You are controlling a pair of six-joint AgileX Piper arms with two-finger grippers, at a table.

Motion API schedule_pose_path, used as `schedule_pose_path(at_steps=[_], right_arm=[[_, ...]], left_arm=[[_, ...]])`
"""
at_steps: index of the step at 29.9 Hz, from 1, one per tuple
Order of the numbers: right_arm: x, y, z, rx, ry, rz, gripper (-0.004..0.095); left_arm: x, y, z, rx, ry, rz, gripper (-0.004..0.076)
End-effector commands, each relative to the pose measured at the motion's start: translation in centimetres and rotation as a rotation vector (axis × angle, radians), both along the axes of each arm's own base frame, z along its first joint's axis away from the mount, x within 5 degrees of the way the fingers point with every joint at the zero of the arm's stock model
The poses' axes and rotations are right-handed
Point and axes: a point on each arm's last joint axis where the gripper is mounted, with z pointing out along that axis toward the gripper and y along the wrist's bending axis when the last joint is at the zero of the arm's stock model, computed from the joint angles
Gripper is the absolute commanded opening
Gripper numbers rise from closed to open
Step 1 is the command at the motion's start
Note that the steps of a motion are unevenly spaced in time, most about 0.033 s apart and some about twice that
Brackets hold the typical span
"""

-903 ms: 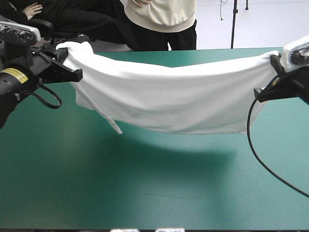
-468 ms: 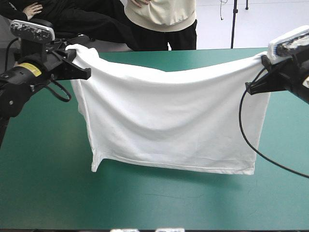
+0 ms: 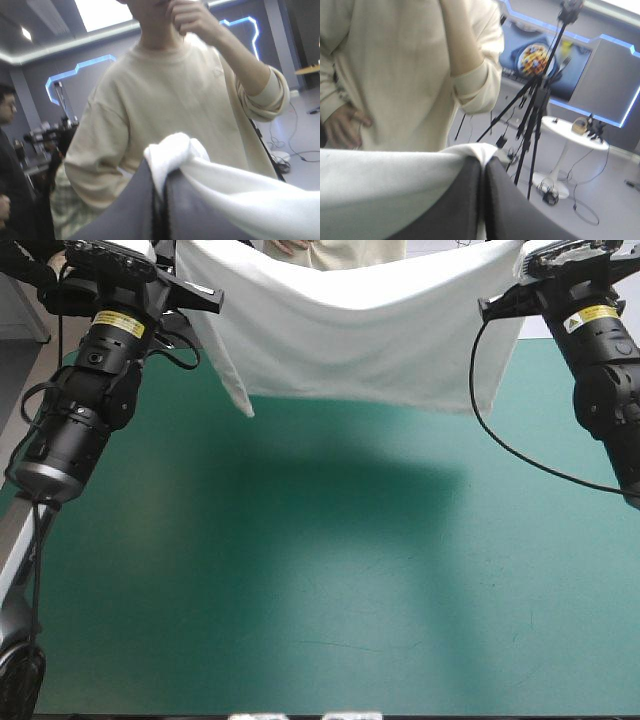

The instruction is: Fold the cloth

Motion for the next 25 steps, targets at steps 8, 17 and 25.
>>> schedule_pose_path(at_steps=[8, 17, 25], right_arm=[[3.4, 0.0, -2.6, -0.002, 0.014, -0.018, -0.0018], [4.8, 0.3, -14.9, 0.038, 0.374, -0.015, -0.0018], [-0.2, -0.1, -17.9, 0.100, 0.513, -0.012, -0.0017]], left_arm=[[3.6, 3.7, -4.3, -0.224, 0.073, 0.147, -0.0017], [4.2, 6.1, -17.2, -0.331, 0.469, 0.270, -0.0017], [0.9, 5.0, -19.9, -0.287, 0.585, 0.241, -0.0017]])
